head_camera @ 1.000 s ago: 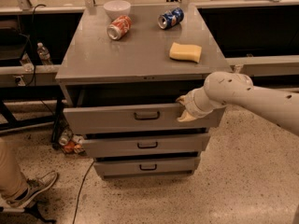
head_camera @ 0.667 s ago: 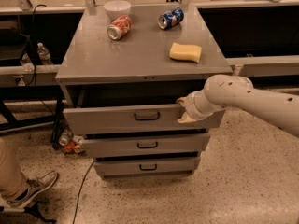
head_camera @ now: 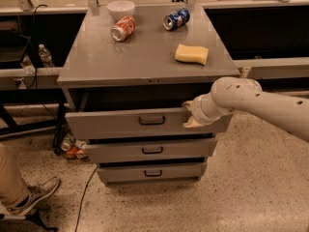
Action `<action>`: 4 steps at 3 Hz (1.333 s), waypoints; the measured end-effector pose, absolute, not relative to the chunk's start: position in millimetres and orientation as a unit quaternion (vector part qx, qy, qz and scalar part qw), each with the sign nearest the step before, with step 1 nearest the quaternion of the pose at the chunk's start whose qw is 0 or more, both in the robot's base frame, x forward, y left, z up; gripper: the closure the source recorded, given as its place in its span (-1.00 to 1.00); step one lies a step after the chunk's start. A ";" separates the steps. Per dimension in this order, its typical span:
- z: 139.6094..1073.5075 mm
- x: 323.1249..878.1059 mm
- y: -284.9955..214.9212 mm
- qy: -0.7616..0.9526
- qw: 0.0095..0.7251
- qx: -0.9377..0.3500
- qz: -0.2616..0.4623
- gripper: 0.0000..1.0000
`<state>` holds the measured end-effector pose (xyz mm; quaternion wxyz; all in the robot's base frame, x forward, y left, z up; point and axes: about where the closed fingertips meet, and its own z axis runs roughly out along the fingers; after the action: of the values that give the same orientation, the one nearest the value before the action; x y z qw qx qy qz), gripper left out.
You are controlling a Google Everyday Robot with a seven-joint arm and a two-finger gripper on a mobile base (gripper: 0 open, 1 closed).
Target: Open top drawer
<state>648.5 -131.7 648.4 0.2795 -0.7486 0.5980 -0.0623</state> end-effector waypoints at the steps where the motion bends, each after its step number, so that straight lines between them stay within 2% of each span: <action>1: 649.6 640.6 -130.9 0.601 0.279 -0.746 -0.067 1.00; 2: 698.9 604.6 -116.7 0.593 0.308 -0.730 -0.143 1.00; 3: 714.1 535.2 -122.8 0.606 0.297 -0.717 -0.173 1.00; 4: 701.0 496.0 -124.8 0.639 0.292 -0.694 -0.157 1.00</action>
Offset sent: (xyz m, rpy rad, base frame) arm -0.1745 0.0176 0.0353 -0.0743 -0.1094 -0.2344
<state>496.0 -124.8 701.0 0.2917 -0.6938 0.6394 -0.1573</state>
